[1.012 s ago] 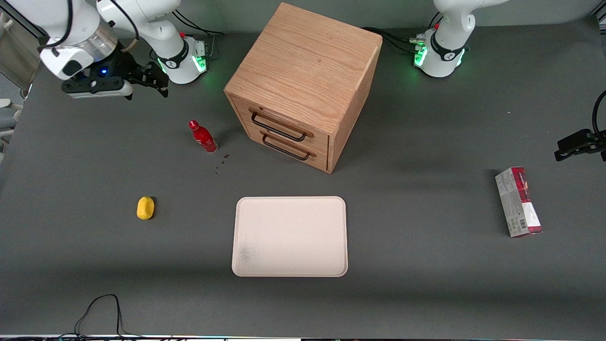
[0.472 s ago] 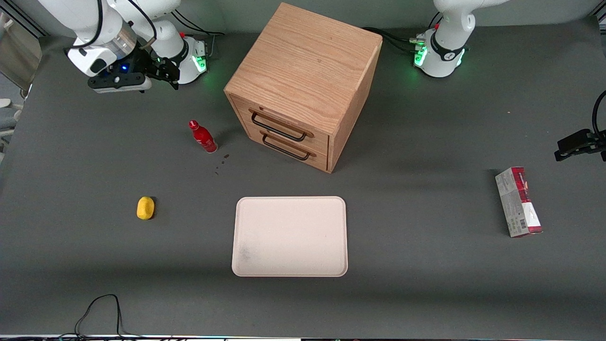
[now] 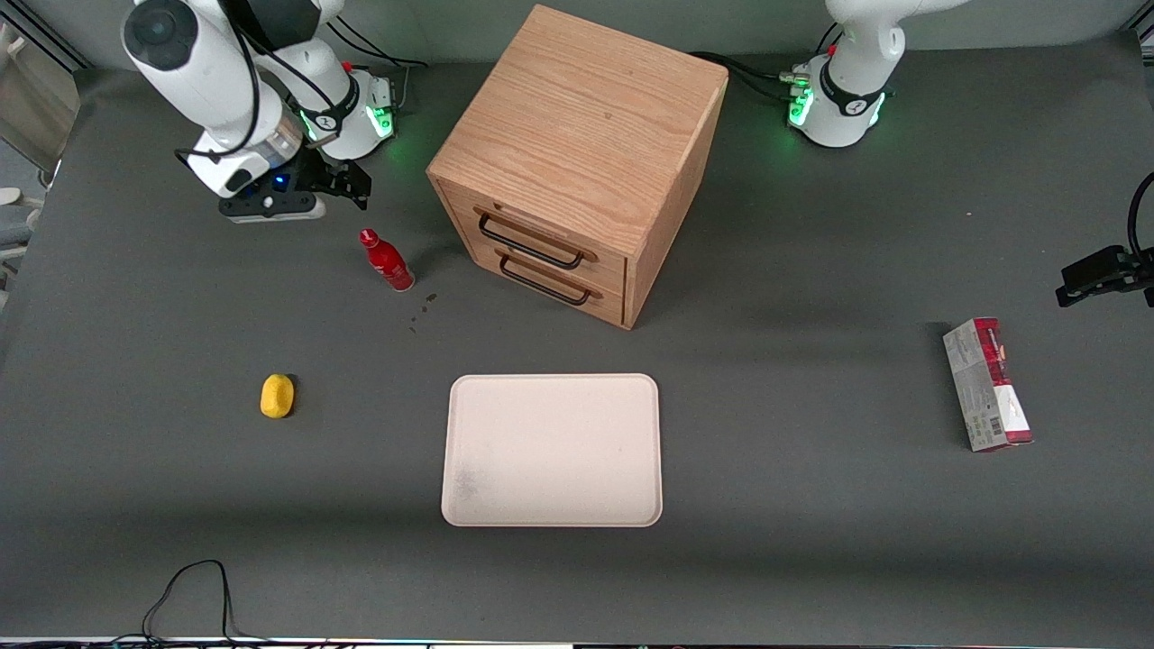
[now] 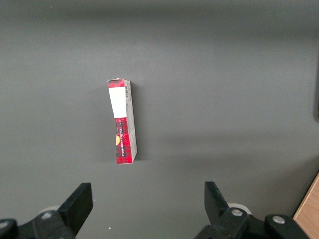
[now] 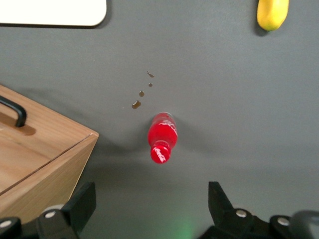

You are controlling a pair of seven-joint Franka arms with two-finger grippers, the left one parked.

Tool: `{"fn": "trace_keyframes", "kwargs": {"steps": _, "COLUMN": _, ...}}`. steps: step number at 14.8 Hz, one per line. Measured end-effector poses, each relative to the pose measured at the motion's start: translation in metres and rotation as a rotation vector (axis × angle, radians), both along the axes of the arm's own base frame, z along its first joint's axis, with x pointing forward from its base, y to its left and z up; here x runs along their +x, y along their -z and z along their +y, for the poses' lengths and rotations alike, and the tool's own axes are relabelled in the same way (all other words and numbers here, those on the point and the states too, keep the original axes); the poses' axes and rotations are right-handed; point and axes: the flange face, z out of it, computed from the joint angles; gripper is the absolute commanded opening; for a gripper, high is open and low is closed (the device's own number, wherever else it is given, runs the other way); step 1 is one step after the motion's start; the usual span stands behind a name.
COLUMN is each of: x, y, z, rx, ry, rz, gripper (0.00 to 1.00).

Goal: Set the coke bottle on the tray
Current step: 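Move the open right gripper toward the red Coca-Cola bottle, then lower the right gripper and close it around the bottle's body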

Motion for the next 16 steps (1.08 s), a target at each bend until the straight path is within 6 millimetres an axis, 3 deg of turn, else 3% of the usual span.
{"fn": "trace_keyframes", "kwargs": {"steps": 9, "x": -0.002, "y": 0.095, "z": 0.0, "rx": -0.007, "ry": 0.006, "rz": 0.0, "gripper": 1.0}}
{"fn": "trace_keyframes", "kwargs": {"steps": 12, "x": 0.0, "y": 0.111, "z": 0.001, "rx": -0.014, "ry": 0.008, "rz": 0.014, "gripper": 1.0}}
{"fn": "trace_keyframes", "kwargs": {"steps": 16, "x": 0.0, "y": 0.114, "z": 0.001, "rx": -0.017, "ry": 0.009, "rz": 0.022, "gripper": 1.0}}
